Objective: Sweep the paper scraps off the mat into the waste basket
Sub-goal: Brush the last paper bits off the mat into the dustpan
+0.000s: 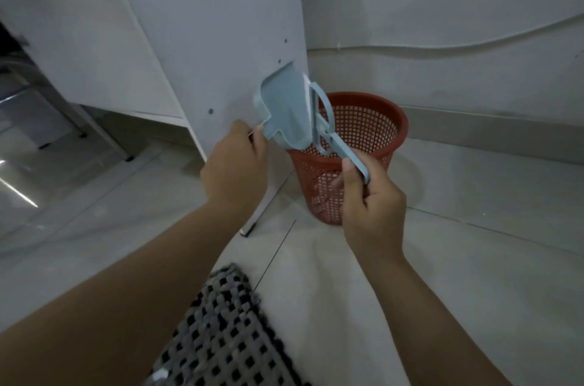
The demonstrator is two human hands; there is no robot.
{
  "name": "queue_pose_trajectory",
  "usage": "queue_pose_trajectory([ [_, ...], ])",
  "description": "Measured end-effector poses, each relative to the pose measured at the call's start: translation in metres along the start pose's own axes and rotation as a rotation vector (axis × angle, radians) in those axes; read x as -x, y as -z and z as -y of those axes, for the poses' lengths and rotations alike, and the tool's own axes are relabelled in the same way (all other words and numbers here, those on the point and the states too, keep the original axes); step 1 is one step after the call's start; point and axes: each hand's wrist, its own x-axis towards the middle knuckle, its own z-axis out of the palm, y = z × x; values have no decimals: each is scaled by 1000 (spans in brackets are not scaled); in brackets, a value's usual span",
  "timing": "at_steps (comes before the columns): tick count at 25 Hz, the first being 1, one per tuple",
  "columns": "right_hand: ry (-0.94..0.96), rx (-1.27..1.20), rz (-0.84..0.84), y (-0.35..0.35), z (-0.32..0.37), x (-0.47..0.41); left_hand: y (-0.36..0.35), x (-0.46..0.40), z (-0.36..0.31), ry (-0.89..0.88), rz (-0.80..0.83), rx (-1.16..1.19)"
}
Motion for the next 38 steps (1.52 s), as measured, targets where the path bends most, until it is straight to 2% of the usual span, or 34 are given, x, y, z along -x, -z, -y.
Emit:
queue_pose_trajectory([
  [3, 55, -79, 80, 5, 29, 30, 42, 41, 26, 193, -67, 128],
  [6, 76, -58, 157, 17, 44, 67, 74, 117, 60, 373, -59, 161],
  [8, 95, 10, 269, 27, 46, 96, 88, 177, 84, 488, -3, 167],
  [11, 60, 79, 526, 44, 39, 149, 102, 265, 118, 732, 142, 133],
  [14, 67, 264, 750, 61, 31, 196, 123, 326, 145, 886, 243, 143],
  [19, 51, 496, 1004, 65, 34, 225, 150, 381, 175, 881, 370, 127],
  [22, 24, 534, 1047, 57, 42, 242, 141, 407, 177, 872, 388, 87],
  [28, 187, 470, 1126, 43, 66, 283, 123, 438, 173, 942, 376, 62],
  [31, 149, 383, 1133, 41, 65, 292, 120, 443, 171, 954, 370, 64],
  [35, -77, 224, 1097, 36, 61, 275, 120, 443, 173, 960, 363, 75],
  [38, -46, 304, 1013, 37, 60, 256, 121, 443, 173, 949, 333, 97],
])
